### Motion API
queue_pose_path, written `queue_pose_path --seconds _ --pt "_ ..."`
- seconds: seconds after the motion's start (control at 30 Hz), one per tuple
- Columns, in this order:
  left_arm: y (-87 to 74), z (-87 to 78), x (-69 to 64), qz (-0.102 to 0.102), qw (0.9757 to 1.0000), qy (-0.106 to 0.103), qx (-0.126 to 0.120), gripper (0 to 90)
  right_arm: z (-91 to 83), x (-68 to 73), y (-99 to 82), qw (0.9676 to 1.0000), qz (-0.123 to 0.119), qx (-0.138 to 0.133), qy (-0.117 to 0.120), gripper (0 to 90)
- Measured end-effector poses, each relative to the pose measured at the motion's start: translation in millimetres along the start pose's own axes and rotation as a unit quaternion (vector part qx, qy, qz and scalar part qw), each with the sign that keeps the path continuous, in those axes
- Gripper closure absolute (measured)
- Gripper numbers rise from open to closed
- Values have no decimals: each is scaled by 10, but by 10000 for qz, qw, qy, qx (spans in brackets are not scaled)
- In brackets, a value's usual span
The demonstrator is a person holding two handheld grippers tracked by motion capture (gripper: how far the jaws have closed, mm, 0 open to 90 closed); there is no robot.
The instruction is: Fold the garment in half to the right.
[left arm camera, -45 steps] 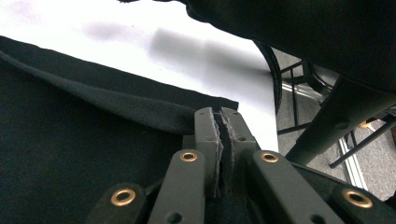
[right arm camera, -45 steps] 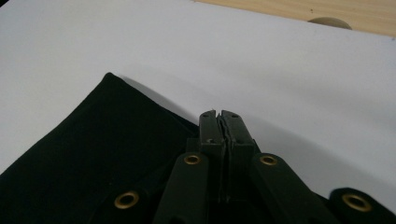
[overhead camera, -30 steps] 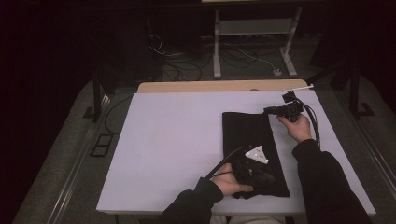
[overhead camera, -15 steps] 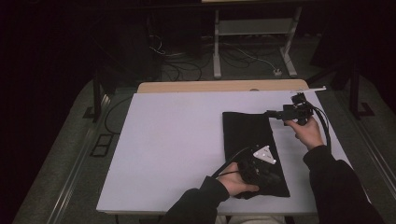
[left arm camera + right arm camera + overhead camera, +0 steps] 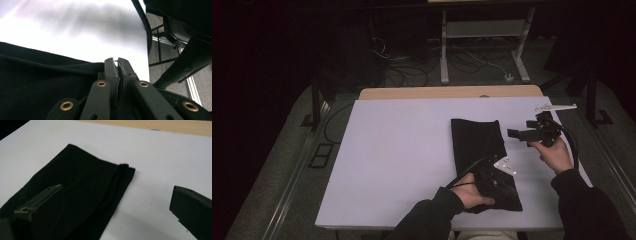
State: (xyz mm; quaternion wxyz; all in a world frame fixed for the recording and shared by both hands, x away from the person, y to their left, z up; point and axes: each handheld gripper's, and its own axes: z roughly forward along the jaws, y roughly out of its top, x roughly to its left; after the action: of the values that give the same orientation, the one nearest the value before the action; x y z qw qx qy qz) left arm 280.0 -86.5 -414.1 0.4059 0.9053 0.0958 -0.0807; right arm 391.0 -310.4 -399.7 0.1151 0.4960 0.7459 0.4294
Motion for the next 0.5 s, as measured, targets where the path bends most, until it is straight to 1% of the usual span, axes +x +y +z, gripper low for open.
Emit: queue_pose_path --seconds 0.1,0.17,0.23,0.37,0.43,0.5 --pt "27 32 6 60 9999 48 99 854 -74 2 -102 10000 27 -50 0 0" --pt "40 61 -1 18 9998 64 180 854 -125 1 -154 9999 69 -68 -31 0" --pt "50 88 2 52 9996 88 255 854 -191 -10 -196 9998 103 -162 -51 0" --pt "57 140 10 -1 9992 110 391 854 -330 -30 -276 9990 244 -367 -57 0" --pt "56 158 14 -41 9990 123 423 854 -390 -34 -313 9989 263 -370 -97 0" --pt "58 171 16 -28 9987 133 496 852 -445 -34 -345 9985 294 -453 -97 0"
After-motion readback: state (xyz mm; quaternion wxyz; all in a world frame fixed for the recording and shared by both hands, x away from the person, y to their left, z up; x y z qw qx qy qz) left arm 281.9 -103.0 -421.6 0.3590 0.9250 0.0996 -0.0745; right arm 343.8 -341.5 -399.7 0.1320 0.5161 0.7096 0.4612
